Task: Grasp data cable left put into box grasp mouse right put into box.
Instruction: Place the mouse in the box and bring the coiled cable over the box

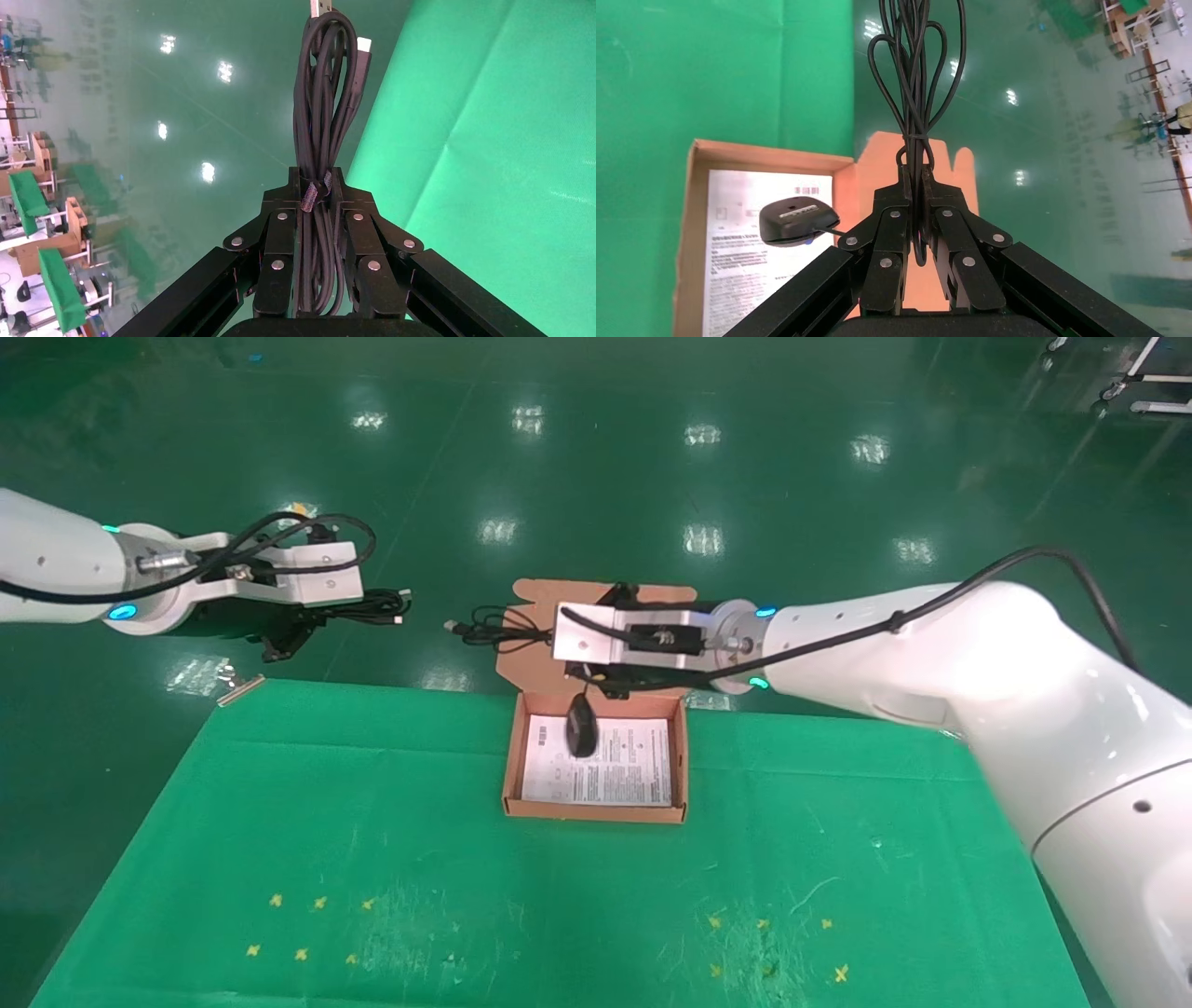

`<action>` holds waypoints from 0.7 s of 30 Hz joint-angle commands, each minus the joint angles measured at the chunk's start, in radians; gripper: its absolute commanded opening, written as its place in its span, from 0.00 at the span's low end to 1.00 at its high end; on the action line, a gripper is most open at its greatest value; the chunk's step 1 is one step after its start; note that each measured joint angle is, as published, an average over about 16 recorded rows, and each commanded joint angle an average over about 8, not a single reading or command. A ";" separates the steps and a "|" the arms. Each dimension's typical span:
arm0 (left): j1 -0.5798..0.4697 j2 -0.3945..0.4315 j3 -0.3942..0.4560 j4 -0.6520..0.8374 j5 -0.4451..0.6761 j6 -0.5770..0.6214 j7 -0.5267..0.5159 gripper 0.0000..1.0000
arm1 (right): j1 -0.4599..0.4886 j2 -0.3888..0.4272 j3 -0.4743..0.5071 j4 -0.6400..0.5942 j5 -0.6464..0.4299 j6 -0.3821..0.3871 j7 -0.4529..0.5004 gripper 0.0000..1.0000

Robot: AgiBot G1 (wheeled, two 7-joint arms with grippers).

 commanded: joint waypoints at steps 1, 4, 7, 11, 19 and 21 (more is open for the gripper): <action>0.001 -0.001 0.000 -0.005 0.002 0.001 -0.004 0.00 | -0.006 -0.001 -0.032 0.013 0.012 0.014 0.019 0.00; 0.002 -0.002 0.000 -0.007 0.003 0.002 -0.006 0.00 | -0.014 -0.002 -0.078 0.035 0.044 0.041 0.040 0.00; 0.002 -0.002 0.000 -0.009 0.004 0.002 -0.007 0.00 | -0.022 -0.003 -0.122 0.052 0.083 0.068 0.060 0.00; 0.002 -0.002 0.000 -0.010 0.004 0.002 -0.008 0.00 | -0.033 -0.003 -0.177 0.057 0.135 0.101 0.085 0.00; 0.002 -0.002 0.000 -0.010 0.005 0.002 -0.009 0.00 | -0.044 -0.002 -0.280 -0.019 0.205 0.153 0.176 0.00; 0.002 -0.003 0.000 -0.010 0.005 0.002 -0.009 0.00 | -0.044 -0.002 -0.303 -0.049 0.218 0.158 0.216 0.00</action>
